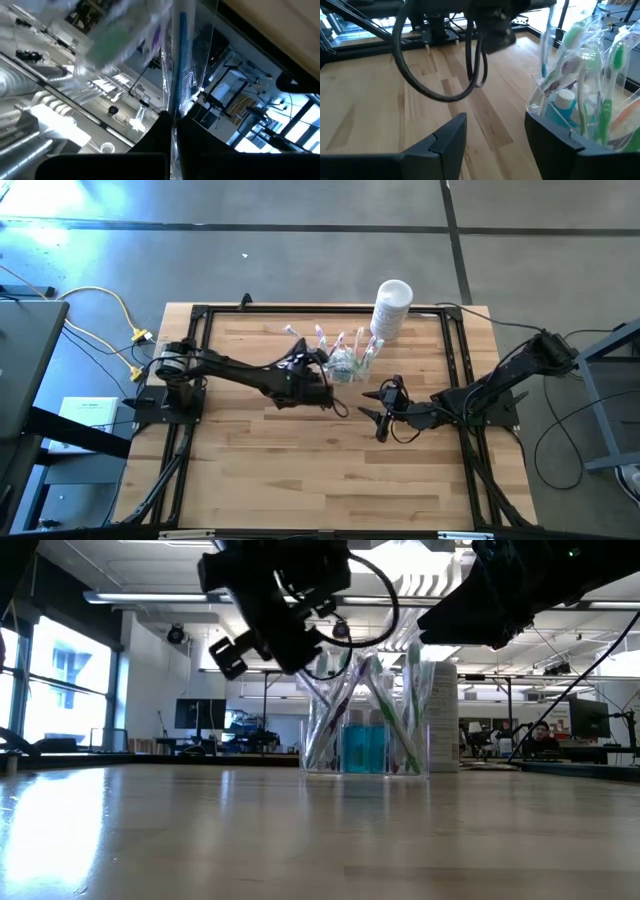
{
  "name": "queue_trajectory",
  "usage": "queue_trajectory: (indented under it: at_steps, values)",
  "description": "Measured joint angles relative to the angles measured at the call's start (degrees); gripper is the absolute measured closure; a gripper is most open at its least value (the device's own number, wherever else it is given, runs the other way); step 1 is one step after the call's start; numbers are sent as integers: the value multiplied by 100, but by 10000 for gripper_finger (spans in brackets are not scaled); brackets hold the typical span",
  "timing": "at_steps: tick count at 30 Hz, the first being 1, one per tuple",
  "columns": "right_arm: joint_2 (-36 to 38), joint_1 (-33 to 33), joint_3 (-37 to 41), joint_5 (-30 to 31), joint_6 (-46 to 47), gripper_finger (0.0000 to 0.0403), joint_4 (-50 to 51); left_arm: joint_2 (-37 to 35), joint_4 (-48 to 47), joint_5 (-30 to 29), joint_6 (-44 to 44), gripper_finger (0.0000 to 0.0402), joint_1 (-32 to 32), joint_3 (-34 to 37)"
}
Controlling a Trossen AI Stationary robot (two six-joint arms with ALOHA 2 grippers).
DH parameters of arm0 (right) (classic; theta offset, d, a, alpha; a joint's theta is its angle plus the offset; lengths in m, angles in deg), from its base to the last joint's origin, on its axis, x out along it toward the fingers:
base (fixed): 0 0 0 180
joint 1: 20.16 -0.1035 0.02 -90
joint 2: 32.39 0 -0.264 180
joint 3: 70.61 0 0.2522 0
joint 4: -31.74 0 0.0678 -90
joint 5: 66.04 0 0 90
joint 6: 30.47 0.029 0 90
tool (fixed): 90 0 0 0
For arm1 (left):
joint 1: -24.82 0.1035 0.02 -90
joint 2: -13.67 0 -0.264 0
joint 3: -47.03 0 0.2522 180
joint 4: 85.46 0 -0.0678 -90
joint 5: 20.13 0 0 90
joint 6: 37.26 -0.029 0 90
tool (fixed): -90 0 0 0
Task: Pick & Place toothbrushing station
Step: Put the blue toothbrush into the transparent organizer
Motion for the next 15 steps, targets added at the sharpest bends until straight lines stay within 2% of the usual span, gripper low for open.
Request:
queue_trajectory:
  at_steps: [5, 7, 15]
  values:
    - [0, 0, 0, -1, -22, 210, 3, 93, 728, 357, -776, 401, 4, 2]
    - [0, 0, 0, 0, -24, 210, 4, 121, 749, 471, -921, 401, 42, 10]
    - [0, 0, 0, -1, -27, 210, 14, 67, 614, 341, -796, 401, 154, 16]
